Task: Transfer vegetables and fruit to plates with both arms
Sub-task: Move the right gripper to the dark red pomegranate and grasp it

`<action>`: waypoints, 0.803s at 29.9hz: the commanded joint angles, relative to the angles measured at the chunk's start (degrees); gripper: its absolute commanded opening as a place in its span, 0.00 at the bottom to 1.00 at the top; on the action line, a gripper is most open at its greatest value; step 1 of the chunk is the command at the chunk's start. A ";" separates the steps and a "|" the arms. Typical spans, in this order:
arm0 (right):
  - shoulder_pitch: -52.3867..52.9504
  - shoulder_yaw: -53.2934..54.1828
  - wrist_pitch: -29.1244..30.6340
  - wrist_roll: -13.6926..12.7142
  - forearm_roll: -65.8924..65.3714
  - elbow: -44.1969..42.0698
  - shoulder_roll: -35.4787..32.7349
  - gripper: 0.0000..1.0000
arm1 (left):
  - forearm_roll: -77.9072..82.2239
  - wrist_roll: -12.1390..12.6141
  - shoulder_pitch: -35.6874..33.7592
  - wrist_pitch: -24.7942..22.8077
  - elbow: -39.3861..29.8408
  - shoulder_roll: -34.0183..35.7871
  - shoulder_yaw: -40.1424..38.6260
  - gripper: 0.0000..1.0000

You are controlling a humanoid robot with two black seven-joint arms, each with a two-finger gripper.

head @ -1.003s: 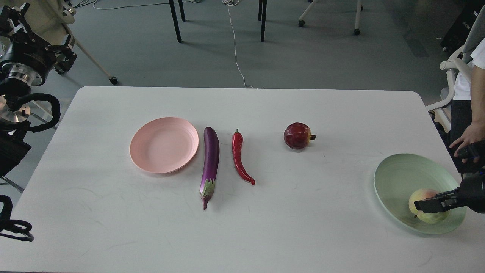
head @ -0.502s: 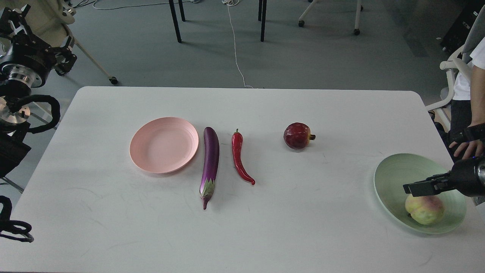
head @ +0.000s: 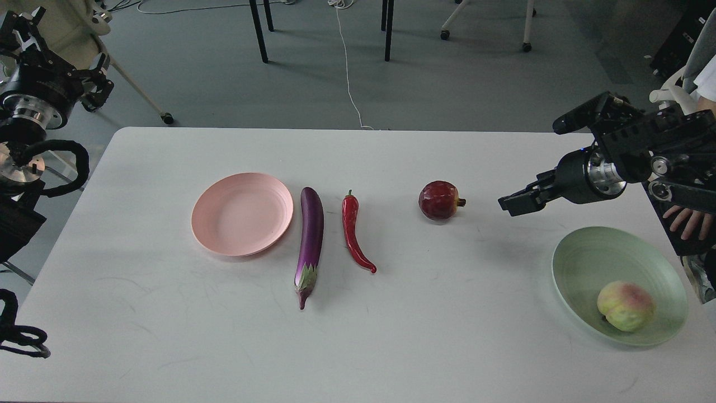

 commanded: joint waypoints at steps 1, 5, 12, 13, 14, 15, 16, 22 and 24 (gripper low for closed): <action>-0.57 -0.02 -0.05 0.07 3.25 -5.07 7.18 0.97 | 0.00 0.00 0.00 0.00 0.00 0.05 0.00 0.98; -1.45 -0.11 -0.05 0.16 4.05 -8.94 12.20 0.97 | 0.00 0.00 0.00 0.00 0.00 0.22 0.00 0.99; -4.35 -0.02 -0.14 0.42 4.05 -14.48 16.95 0.97 | 0.00 0.00 0.00 0.00 0.00 0.75 0.00 0.98; -4.96 -0.02 -0.14 0.43 4.05 -15.09 17.47 0.97 | 0.00 0.00 0.08 0.00 0.00 0.75 0.00 0.98; -5.75 -0.02 -0.22 0.43 4.05 -15.71 18.00 0.97 | 0.00 0.00 0.08 0.00 0.00 0.75 0.00 0.98; -6.63 -0.02 -0.49 0.43 4.05 -16.50 18.62 0.97 | 0.00 0.00 0.08 0.00 0.00 0.75 0.00 0.99; -7.25 -0.02 -0.66 0.43 4.05 -17.38 19.14 0.97 | 0.00 0.00 0.08 0.00 0.00 0.75 0.00 0.99; -8.83 0.07 -1.02 0.51 4.05 -20.99 20.47 0.97 | 0.00 0.00 0.08 0.00 0.00 0.93 0.08 0.99; -9.01 0.15 -1.02 0.51 4.05 -21.43 20.55 0.97 | 0.00 0.08 0.08 0.00 0.00 1.01 0.00 0.99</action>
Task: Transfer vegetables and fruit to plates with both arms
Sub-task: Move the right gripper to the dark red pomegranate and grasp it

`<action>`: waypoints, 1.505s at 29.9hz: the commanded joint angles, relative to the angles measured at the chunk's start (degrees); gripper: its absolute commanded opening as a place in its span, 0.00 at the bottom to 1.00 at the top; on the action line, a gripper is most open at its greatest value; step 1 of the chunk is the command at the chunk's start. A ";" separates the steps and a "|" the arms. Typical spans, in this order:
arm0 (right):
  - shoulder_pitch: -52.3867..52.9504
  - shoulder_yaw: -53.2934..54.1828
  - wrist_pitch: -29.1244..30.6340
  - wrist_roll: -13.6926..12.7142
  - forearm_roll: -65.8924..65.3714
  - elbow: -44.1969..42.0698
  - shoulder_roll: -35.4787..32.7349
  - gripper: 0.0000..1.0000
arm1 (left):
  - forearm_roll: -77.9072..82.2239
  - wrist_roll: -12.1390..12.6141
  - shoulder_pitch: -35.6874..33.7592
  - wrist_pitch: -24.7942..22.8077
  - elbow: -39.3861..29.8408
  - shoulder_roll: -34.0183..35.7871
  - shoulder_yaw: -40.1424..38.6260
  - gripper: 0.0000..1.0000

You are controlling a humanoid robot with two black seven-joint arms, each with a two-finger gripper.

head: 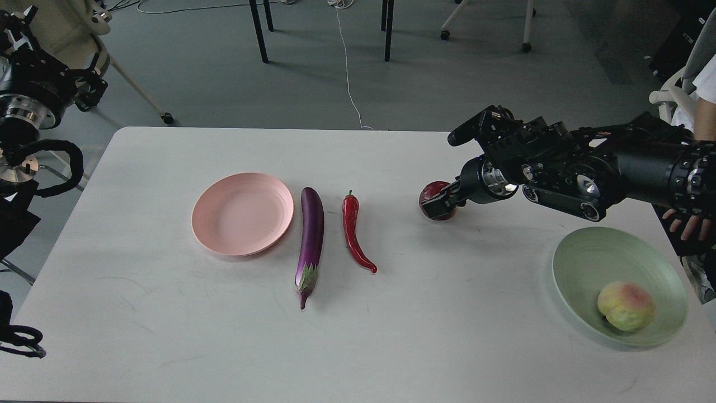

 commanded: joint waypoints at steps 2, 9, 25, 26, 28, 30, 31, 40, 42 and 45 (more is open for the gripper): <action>-0.67 0.18 -0.06 0.04 0.00 -1.24 0.69 0.96 | 0.00 0.08 0.00 0.00 0.00 0.18 0.08 0.98; -3.05 0.27 -1.73 0.13 0.09 -4.93 3.15 0.96 | 0.00 0.08 0.08 0.00 0.09 0.09 -0.01 0.98; -5.33 1.59 -1.12 0.04 0.00 -7.22 5.53 0.91 | 0.00 0.08 0.61 0.00 0.09 1.06 0.08 0.98; -5.33 1.50 -1.03 0.04 0.00 -7.14 5.53 0.90 | 0.09 0.00 0.70 0.00 0.00 1.06 0.08 0.98; -5.25 1.42 -0.94 0.04 0.00 -7.14 5.53 0.86 | 0.00 0.00 0.87 0.00 0.00 1.41 -0.01 0.98; -5.16 1.15 -0.76 0.04 -0.09 -7.05 5.44 0.81 | 0.00 0.00 0.96 0.00 0.09 1.50 -0.01 0.98; -5.16 1.15 -0.68 0.04 -0.09 -6.96 5.44 0.79 | 0.00 0.00 0.96 0.00 0.00 1.50 0.08 0.98; -2.44 1.33 1.43 0.04 0.09 -4.24 3.86 0.61 | 0.09 0.08 0.96 0.00 0.09 1.67 -0.01 0.98; 0.36 1.59 1.43 0.04 0.18 -1.61 0.62 0.60 | 0.09 0.17 0.88 0.00 0.00 1.68 -0.01 0.98; 3.88 1.77 1.43 -0.05 0.09 4.00 -5.09 0.60 | 0.09 0.17 0.88 0.00 0.00 1.76 -0.01 0.99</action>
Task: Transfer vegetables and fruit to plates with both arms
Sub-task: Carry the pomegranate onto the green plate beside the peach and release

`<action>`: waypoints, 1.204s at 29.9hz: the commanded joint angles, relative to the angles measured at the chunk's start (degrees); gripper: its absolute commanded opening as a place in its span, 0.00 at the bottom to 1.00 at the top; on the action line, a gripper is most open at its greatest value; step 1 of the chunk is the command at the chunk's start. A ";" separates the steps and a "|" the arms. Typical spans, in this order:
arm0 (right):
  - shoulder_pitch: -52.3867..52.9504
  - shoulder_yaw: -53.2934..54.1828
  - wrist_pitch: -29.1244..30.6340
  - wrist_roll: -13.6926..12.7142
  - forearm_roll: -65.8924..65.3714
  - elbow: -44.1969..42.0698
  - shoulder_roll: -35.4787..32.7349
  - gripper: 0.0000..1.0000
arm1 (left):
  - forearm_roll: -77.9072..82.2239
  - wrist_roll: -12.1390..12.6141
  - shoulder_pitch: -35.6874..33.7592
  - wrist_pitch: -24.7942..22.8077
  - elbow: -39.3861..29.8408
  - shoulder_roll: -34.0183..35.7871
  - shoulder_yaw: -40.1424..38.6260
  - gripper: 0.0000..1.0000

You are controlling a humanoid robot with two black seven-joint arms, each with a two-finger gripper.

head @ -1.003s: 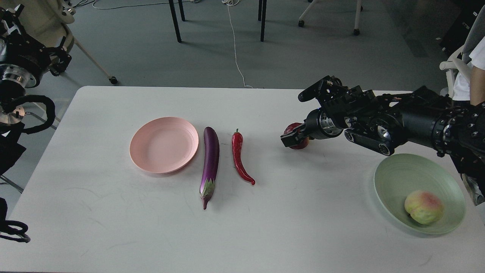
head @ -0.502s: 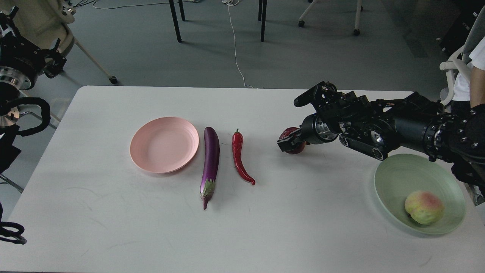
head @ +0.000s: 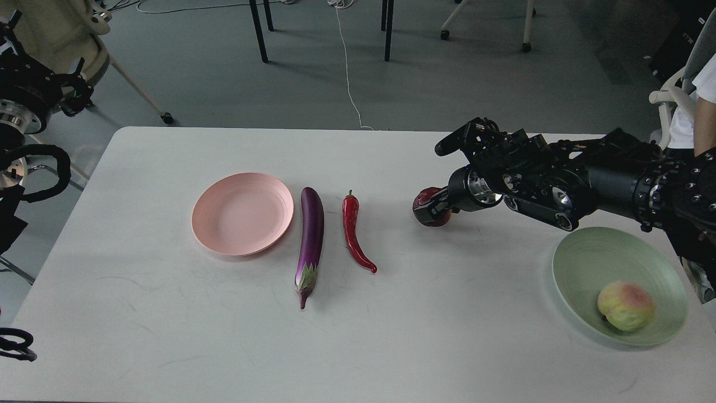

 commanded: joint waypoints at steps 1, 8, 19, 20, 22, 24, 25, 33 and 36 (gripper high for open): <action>3.83 0.07 -0.01 -0.15 -0.07 6.76 -6.98 0.60 | 0.04 0.02 -0.08 0.00 0.02 0.02 0.00 0.98; 6.21 -0.10 0.08 -0.51 -1.03 20.91 -27.27 0.60 | -0.04 0.11 -0.08 0.00 -0.07 0.11 0.00 0.98; 0.34 -0.11 -0.71 -0.42 -8.59 30.42 -47.16 0.60 | 0.13 0.28 -0.08 0.00 -0.33 0.37 0.08 0.98; -0.81 -0.02 -1.15 -0.42 -8.68 30.33 -47.25 0.60 | 0.13 0.28 -0.08 0.00 -0.42 0.37 0.08 0.99; -2.74 -0.02 -2.11 -0.42 -9.12 30.15 -47.25 0.60 | 0.13 0.28 -0.17 0.00 -0.42 0.37 0.08 0.99; -4.15 -0.02 -2.73 -0.51 -10.08 29.98 -47.34 0.61 | 0.13 0.28 -0.17 0.00 -0.42 0.46 0.08 0.98; -4.77 -0.02 -2.99 -0.51 -10.26 29.89 -47.51 0.61 | 0.05 0.28 -0.17 0.00 -0.42 0.46 0.08 0.98; -7.06 0.51 -5.19 -0.51 -10.53 28.57 -47.60 0.79 | 0.04 0.28 -0.17 0.00 -0.42 0.81 0.08 0.98; -6.97 0.86 -5.19 -0.51 -10.44 28.66 -47.69 0.87 | 0.04 0.20 -0.17 0.00 -0.42 0.72 0.08 0.98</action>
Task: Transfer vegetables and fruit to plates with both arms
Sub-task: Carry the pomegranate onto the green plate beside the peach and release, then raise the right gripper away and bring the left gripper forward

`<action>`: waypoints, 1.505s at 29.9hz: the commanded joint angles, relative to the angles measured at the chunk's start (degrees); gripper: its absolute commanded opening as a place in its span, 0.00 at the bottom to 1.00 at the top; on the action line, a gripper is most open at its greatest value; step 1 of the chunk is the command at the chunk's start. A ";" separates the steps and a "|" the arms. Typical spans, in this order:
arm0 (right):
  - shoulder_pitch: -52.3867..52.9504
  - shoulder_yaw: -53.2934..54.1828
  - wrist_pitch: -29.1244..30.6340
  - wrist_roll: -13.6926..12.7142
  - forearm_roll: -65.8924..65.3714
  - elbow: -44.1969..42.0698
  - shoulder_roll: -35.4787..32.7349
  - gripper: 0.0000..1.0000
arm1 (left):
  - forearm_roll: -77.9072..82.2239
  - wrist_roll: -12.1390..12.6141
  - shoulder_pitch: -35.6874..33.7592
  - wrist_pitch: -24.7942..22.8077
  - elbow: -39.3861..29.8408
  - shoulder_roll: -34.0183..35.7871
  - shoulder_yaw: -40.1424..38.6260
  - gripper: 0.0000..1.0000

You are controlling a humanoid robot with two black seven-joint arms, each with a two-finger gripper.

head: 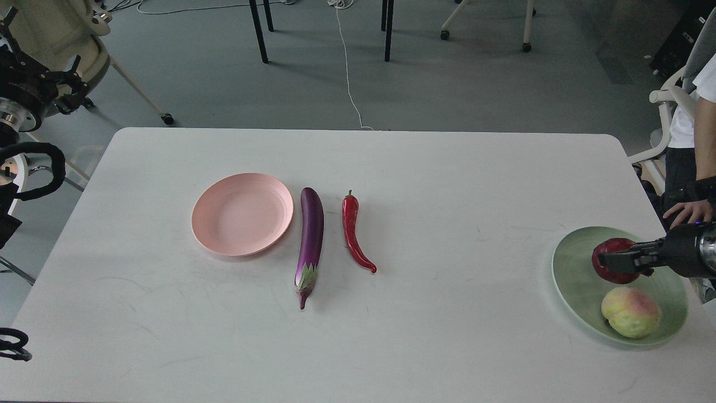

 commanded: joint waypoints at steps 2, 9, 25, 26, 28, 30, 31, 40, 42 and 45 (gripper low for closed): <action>0.09 1.09 -0.05 0.00 0.17 -0.01 -0.13 0.93 | 0.00 -0.11 -0.06 0.00 0.00 -0.12 0.00 0.98; 0.00 5.83 -0.14 0.35 1.05 -0.36 -0.39 0.97 | 0.26 0.33 -0.15 0.00 -0.26 -0.64 0.17 0.99; -7.28 32.46 -0.32 1.76 39.34 -17.14 16.83 0.97 | 23.88 -0.02 -9.90 0.00 -2.62 1.02 13.18 0.98; -8.34 33.95 -0.49 1.76 41.72 -17.50 17.71 0.97 | 26.52 -0.02 -10.34 0.00 -4.64 1.20 13.18 0.98; -11.06 39.38 -0.84 2.02 47.26 -18.64 20.25 0.97 | 32.40 -0.02 -10.79 0.00 -10.69 2.51 13.27 0.98; -13.78 44.75 -0.67 2.02 51.48 -20.04 22.36 0.97 | 37.24 0.07 -10.52 0.00 -17.80 4.62 13.35 0.98; -15.02 47.56 -0.41 2.02 53.24 -20.92 23.07 0.97 | 39.18 0.15 -10.35 0.00 -21.75 5.93 13.79 0.98; -23.89 63.84 4.94 2.11 73.27 -24.88 27.38 0.98 | 57.53 0.07 -10.00 0.14 -55.26 16.40 28.02 0.98; -26.70 66.03 6.97 2.20 77.58 -25.32 27.38 0.98 | 67.01 0.07 -9.65 1.80 -57.29 16.50 29.87 0.98; -32.23 70.33 11.44 3.07 80.76 -25.32 27.38 0.98 | 83.27 -0.11 -8.59 2.51 -57.30 15.45 32.25 0.98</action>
